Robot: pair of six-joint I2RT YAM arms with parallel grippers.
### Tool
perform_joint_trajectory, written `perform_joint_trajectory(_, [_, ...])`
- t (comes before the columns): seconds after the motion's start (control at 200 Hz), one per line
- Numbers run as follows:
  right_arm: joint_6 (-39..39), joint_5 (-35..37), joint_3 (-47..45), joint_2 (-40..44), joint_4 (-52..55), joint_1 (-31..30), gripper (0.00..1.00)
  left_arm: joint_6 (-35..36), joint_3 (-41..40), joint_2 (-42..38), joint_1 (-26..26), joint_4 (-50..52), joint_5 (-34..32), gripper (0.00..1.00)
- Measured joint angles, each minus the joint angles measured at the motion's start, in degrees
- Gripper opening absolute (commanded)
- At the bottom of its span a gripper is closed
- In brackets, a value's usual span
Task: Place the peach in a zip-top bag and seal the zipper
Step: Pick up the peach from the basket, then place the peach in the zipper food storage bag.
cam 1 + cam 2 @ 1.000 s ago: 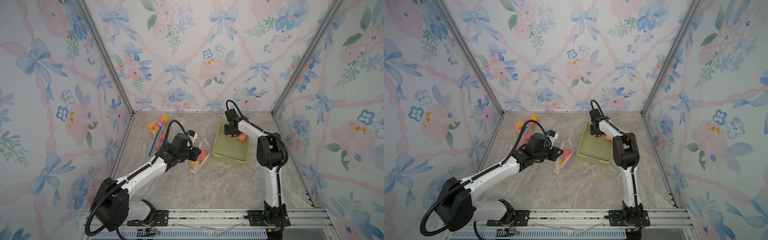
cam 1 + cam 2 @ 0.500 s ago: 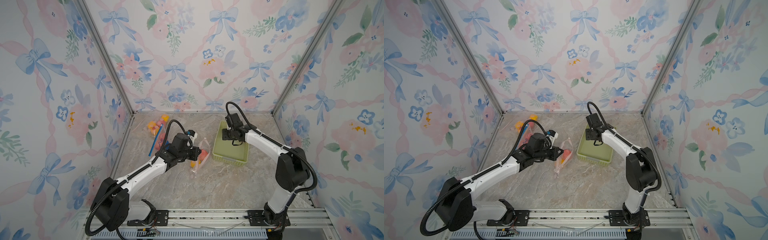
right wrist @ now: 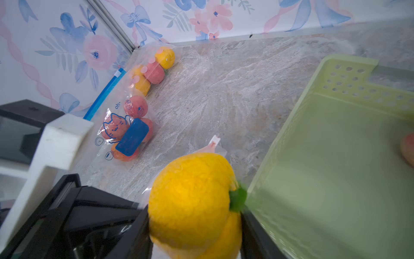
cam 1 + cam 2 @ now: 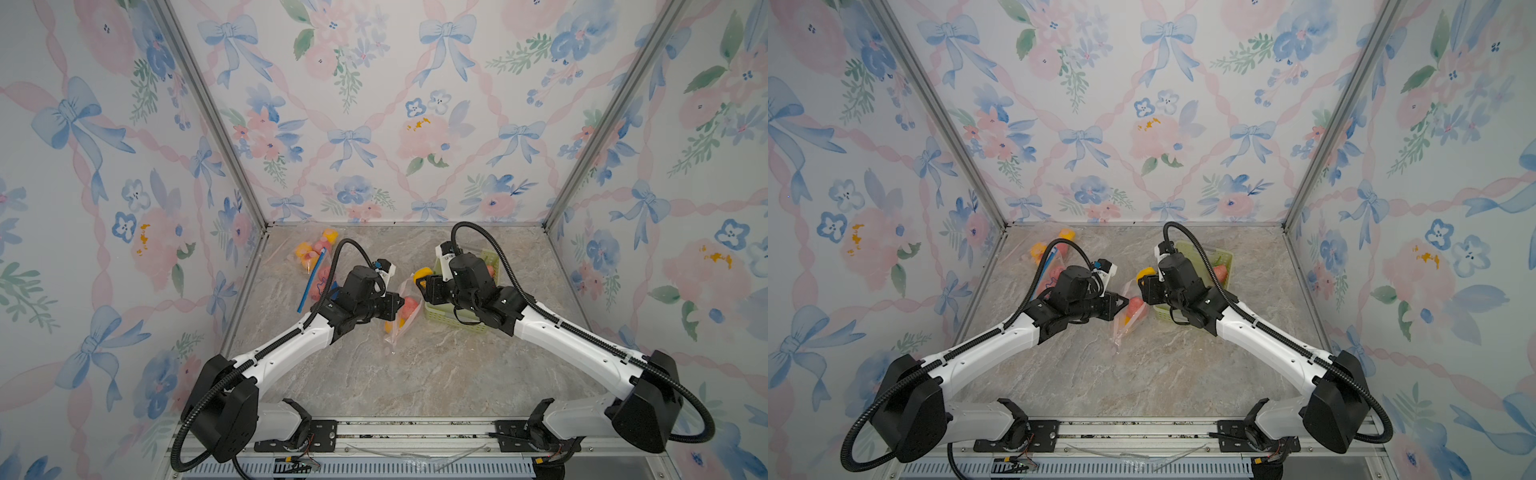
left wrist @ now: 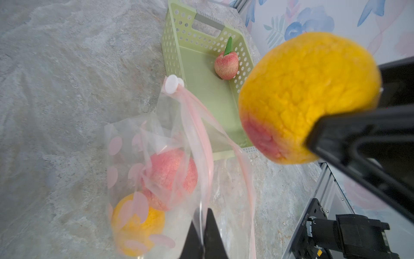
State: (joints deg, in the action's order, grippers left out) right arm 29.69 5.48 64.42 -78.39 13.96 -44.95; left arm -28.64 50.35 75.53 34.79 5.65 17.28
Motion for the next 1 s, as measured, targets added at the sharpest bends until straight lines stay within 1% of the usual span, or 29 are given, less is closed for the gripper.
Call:
perform_joint_trajectory(0.145, [1.7, -0.2, -0.9, -0.8, -2.2, -2.4, 0.54, -0.2, 0.0, 0.0, 0.0, 0.0, 0.2, 0.00])
perform_joint_trajectory(0.405, [4.2, 1.4, -3.1, -2.3, -3.2, -4.4, 0.54, -1.3, -0.4, -0.5, -0.1, -0.5, -1.0, 0.00])
perform_joint_trajectory(0.65, [4.9, 2.7, -5.5, -2.3, -2.5, -5.2, 0.55, -3.4, -0.7, -0.7, -0.3, -2.3, -2.2, 0.00])
perform_joint_trajectory(0.825, [2.9, 2.7, -5.6, -2.3, -1.6, -7.1, 0.56, -5.0, -0.7, -1.4, -0.3, -3.9, -2.4, 0.00])
perform_joint_trajectory(1.0, [-1.0, 2.7, -5.5, -2.6, -1.3, -9.4, 0.56, -6.8, -0.9, -2.4, -0.3, -5.4, -0.6, 0.00])
